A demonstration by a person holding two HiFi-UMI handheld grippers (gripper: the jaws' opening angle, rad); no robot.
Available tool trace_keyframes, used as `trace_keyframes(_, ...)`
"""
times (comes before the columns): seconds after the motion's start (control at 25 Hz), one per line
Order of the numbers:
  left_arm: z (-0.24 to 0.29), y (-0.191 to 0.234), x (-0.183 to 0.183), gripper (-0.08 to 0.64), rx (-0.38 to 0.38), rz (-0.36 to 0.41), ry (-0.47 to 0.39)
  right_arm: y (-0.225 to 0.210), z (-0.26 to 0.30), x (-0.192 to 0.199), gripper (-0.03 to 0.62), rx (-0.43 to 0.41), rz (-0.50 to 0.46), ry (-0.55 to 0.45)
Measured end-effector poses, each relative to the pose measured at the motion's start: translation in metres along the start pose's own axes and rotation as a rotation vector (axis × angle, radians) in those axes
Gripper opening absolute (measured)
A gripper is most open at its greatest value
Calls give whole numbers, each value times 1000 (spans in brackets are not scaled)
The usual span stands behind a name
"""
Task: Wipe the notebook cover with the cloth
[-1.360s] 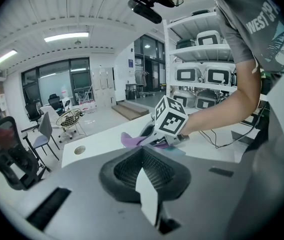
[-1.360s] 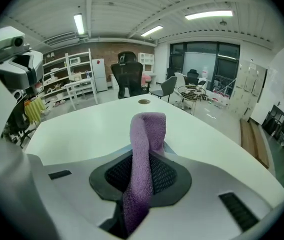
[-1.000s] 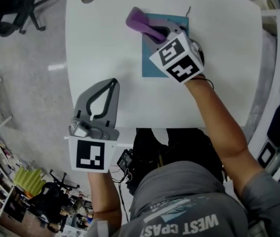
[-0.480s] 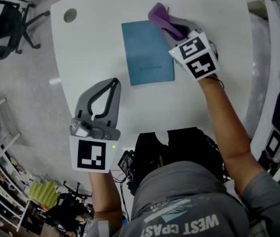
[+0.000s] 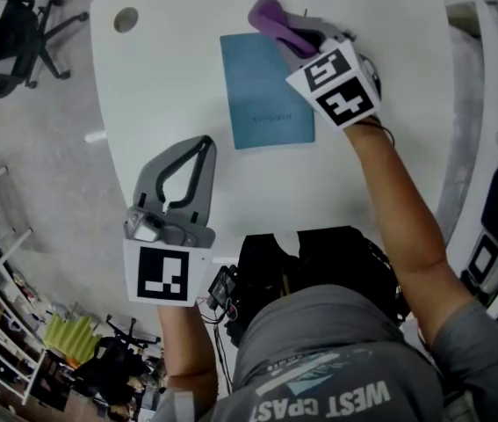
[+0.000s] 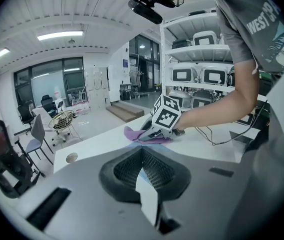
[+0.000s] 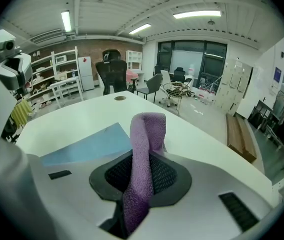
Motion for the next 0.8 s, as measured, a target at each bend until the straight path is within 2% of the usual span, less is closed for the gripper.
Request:
trace_keyframes(0.36, -20, 17, 27, 3, -98, -108, 18, 44, 44, -43, 87, -98, -81, -49)
trace_keyframes(0.6, -43, 4, 34, 3, -109, -95, 4, 61, 33, -47, 87, -94, -91, -72)
trace_keyframes(0.8, -49, 1, 30, 3, -111, -86, -1, 59, 24, -46, 89, -87, -80, -93)
Point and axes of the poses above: the fingertips, and each gripper's own axes: z forward along the fingers, y to its left, x out of its underside, the point moved 2 cm from there along -z, backward along the fingers, and after that the axes turned 4 degrees about -y, right-handed, at the moved point
